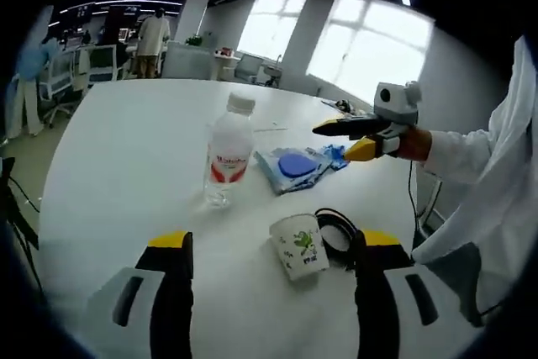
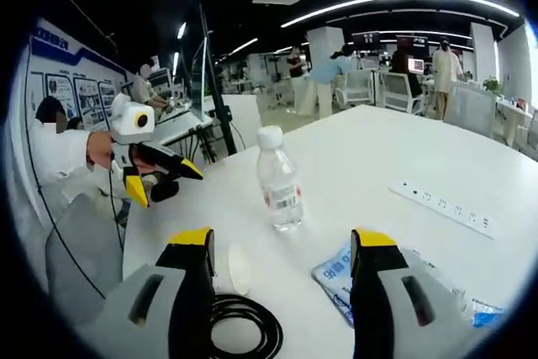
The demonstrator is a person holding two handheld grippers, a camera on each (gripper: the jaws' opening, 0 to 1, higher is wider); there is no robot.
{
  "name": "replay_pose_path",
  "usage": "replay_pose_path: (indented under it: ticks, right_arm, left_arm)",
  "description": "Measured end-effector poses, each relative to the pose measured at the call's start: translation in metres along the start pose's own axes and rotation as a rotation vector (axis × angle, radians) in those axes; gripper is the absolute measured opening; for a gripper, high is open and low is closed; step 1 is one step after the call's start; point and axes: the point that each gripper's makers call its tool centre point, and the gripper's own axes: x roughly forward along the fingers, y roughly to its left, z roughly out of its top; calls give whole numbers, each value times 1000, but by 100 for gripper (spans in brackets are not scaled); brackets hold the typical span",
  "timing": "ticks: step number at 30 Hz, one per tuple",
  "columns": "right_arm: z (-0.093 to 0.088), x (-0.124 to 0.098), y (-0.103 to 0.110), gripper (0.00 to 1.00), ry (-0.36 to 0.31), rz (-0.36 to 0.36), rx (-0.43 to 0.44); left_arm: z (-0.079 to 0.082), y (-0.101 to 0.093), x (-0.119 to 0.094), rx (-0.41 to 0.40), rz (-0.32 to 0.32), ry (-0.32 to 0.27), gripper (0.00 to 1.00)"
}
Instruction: Arrange the tabletop items into an orderly group along one side of the table until the central work area is clear of visible clutter.
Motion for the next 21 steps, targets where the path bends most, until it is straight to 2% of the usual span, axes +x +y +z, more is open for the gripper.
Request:
replay_pose_path:
  ticks: [8, 21]
  right_arm:
    - [-13, -4, 11, 65, 43, 45, -10]
    - [-45, -1, 35, 61, 118, 171, 32]
  left_arm:
    - [-10, -11, -9, -19, 9, 3, 81]
    - [-35, -37, -17, -50, 2, 23, 81]
